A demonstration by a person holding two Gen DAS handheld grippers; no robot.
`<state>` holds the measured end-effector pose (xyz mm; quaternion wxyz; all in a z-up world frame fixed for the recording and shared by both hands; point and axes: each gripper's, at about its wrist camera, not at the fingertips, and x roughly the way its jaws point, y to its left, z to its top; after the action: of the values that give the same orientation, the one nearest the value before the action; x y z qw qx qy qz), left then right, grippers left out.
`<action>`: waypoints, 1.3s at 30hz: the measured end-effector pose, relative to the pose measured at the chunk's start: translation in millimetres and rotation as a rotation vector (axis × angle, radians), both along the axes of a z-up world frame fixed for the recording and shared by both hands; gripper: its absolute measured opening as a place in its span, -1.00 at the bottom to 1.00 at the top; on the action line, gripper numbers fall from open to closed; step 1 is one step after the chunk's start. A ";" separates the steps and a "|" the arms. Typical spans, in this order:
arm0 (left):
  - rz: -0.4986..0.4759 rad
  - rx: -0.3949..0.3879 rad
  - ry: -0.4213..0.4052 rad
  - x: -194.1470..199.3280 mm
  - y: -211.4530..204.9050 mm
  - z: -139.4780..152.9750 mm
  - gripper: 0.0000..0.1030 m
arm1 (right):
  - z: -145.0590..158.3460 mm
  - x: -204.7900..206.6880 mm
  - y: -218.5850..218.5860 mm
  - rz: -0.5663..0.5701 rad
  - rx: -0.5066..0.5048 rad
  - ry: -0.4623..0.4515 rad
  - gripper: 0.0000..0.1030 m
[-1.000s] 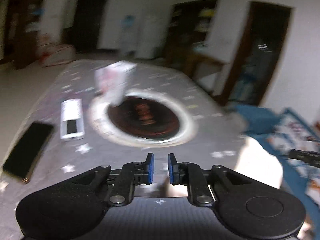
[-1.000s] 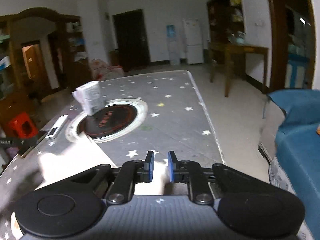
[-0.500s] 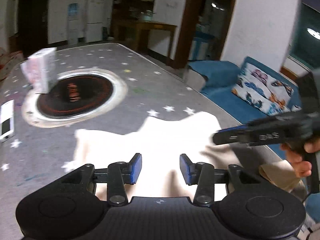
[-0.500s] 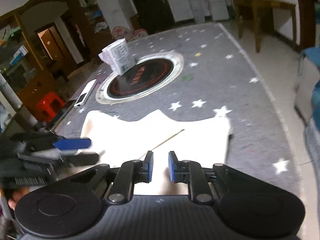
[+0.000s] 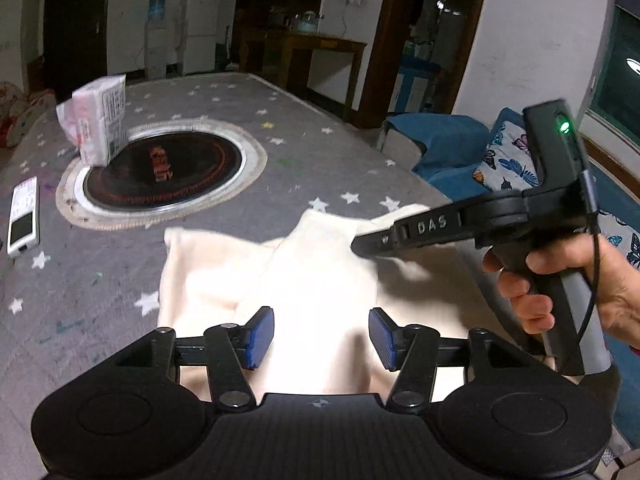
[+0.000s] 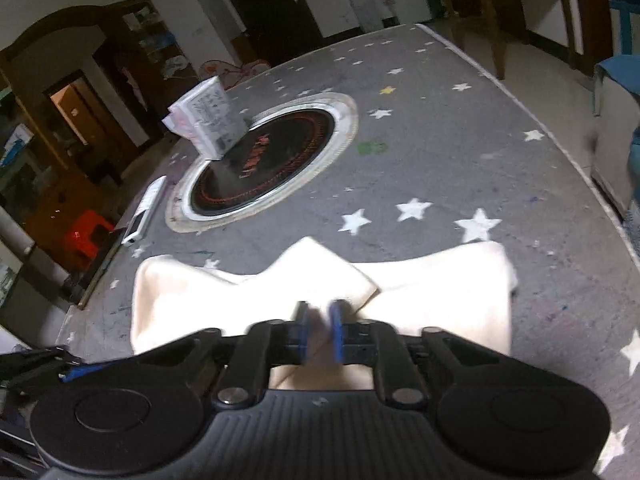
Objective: Fold clothes
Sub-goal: 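Lay the shirt flat on the table with both grippers and release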
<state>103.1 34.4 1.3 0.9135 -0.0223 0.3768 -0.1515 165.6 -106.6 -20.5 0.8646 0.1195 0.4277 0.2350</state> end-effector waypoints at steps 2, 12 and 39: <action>0.005 -0.006 0.004 -0.2 -1.1 -1.7 0.09 | 4.7 -1.7 2.1 0.012 0.016 -0.006 -0.95; 0.033 -0.040 -0.058 -0.6 -7.3 4.4 0.20 | 67.0 -37.4 24.3 0.185 0.212 -0.067 -0.96; 0.341 -0.110 -0.349 -140.5 79.6 73.5 -0.88 | 147.0 -142.2 115.2 0.559 0.363 -0.169 -0.95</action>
<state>-37.4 114.0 74.8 0.9746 -0.1088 0.1951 -0.0170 23.4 8.6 126.5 0.7639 0.1298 0.3219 0.5441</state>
